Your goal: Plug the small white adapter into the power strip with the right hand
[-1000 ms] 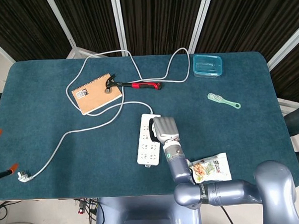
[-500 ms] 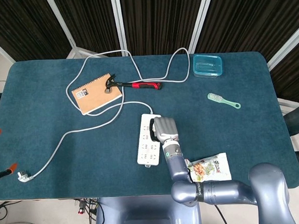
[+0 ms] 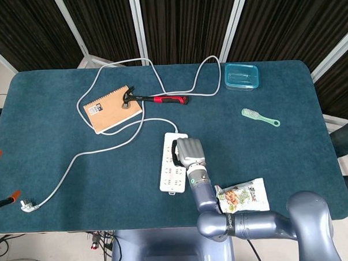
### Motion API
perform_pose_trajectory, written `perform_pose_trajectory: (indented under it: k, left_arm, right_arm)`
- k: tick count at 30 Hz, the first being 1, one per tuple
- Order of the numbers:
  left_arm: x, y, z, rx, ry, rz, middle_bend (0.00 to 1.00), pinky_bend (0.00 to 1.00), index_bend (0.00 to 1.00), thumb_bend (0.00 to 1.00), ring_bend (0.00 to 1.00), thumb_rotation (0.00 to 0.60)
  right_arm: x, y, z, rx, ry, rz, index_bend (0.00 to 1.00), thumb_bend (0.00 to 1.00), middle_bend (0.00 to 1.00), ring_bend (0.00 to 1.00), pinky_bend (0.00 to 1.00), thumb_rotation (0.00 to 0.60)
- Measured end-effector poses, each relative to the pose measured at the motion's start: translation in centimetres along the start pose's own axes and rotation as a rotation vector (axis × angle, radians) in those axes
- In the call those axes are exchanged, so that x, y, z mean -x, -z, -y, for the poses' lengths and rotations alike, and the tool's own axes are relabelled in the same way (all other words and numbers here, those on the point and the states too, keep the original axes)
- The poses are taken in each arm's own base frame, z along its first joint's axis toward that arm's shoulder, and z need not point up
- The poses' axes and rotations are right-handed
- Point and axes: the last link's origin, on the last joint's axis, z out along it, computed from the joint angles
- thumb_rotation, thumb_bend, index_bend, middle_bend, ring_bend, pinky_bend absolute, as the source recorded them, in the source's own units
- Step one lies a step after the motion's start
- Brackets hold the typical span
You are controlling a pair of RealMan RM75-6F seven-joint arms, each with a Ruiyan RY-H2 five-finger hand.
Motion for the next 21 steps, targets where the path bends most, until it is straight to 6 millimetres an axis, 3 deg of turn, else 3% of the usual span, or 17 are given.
perform_pose_trajectory:
  k: [21]
  left_arm:
    - [0.07, -0.04, -0.03, 0.001, 0.0, 0.003, 0.0, 0.0, 0.09, 0.07, 0.0, 0.6]
  right_arm:
    - [0.74, -0.03, -0.04, 0.0, -0.006, 0.015, 1.0, 0.76, 0.91, 0.9, 1.0, 0.6]
